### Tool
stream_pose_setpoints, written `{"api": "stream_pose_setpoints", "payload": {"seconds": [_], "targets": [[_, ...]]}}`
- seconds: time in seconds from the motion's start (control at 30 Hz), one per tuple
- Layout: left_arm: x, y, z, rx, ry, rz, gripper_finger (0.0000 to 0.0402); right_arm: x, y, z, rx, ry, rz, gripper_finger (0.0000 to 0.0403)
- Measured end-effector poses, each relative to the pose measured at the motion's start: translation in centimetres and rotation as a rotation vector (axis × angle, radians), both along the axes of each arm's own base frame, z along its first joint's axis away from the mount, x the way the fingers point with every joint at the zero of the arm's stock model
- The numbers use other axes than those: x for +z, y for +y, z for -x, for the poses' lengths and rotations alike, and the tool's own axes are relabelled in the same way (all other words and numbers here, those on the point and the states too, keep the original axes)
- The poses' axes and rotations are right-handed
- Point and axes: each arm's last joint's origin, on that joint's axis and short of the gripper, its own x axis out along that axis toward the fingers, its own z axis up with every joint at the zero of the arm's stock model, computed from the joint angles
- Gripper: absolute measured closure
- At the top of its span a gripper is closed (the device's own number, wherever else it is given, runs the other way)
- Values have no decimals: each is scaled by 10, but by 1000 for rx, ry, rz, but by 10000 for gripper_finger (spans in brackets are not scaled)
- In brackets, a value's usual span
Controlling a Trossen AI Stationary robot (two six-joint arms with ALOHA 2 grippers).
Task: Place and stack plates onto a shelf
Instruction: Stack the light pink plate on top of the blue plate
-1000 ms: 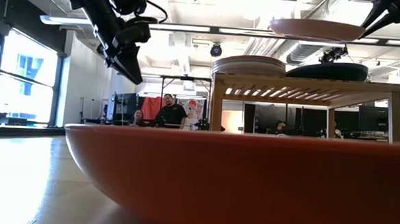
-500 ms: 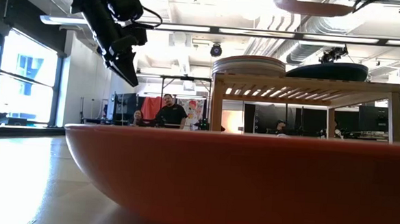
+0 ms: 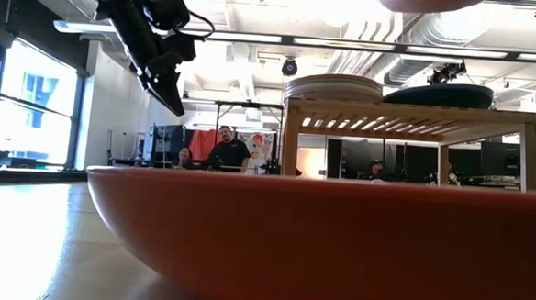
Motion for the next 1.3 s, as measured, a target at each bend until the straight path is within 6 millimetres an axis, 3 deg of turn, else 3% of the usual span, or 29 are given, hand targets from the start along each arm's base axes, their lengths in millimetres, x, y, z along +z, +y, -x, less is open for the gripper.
{"api": "stream_pose_setpoints", "payload": {"seconds": [0.17, 0.33, 0.6, 0.97, 1.3], "targets": [[3, 2, -3, 0, -41, -28, 316, -7, -9, -14, 5, 106, -39, 403], [4, 3, -4, 1, -57, -40, 316, -29, -19, -29, -12, 180, -146, 403], [4, 3, -4, 22, -68, -25, 316, -62, -31, -36, -132, 191, -302, 403], [5, 3, -5, 21, -79, -34, 316, -84, -40, -42, -187, 207, -366, 403], [5, 3, -5, 21, -79, -33, 316, -86, -42, -43, -196, 201, -354, 399]]}}
